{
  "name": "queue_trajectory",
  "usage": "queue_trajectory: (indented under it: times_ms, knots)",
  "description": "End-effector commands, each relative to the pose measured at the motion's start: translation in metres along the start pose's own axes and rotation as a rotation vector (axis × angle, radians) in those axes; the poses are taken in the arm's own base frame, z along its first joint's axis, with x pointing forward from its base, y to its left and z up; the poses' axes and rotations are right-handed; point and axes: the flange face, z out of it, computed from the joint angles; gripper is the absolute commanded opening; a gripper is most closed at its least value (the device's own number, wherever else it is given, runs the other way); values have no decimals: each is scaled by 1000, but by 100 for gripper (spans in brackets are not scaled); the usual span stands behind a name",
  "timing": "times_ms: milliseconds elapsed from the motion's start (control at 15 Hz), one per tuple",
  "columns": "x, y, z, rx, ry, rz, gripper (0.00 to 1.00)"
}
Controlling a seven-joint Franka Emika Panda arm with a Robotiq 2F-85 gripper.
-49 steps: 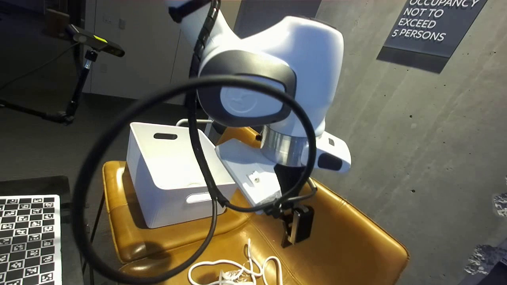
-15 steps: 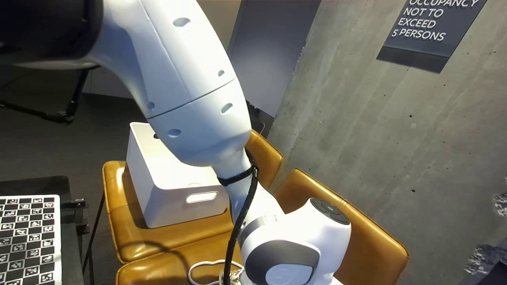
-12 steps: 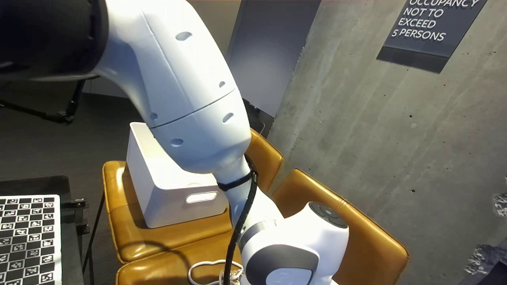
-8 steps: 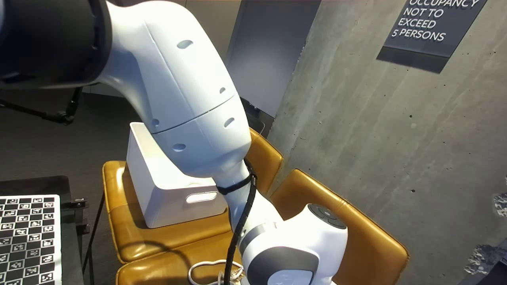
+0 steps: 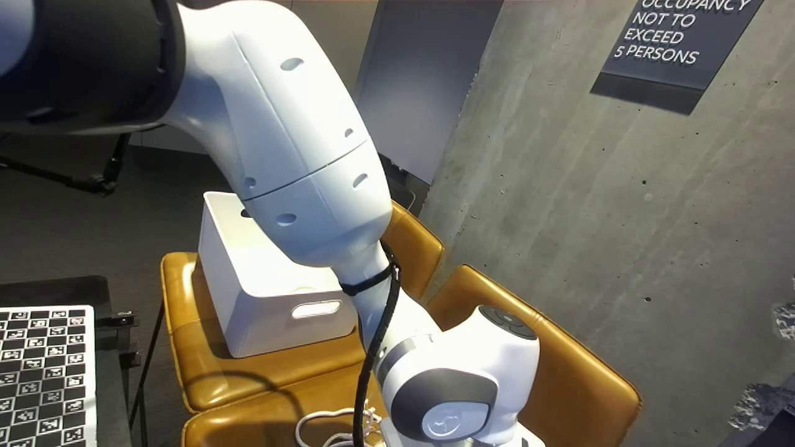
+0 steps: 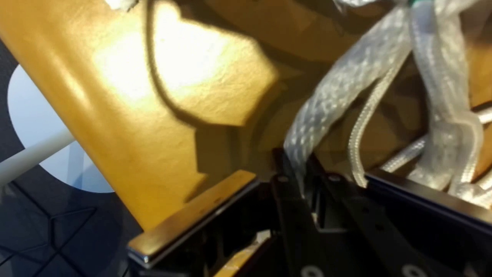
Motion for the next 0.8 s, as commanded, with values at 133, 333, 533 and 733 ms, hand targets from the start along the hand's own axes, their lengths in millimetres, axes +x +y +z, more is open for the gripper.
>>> queue_trajectory:
  times_ms: [133, 333, 533, 733]
  knots:
    - [6, -27, -42, -24, 16, -2, 3]
    - [10, -42, -86, -11, 47, -15, 3]
    - [13, -59, -146, 0, 92, -39, 3]
    - [12, -81, -214, 5, 150, -72, 3]
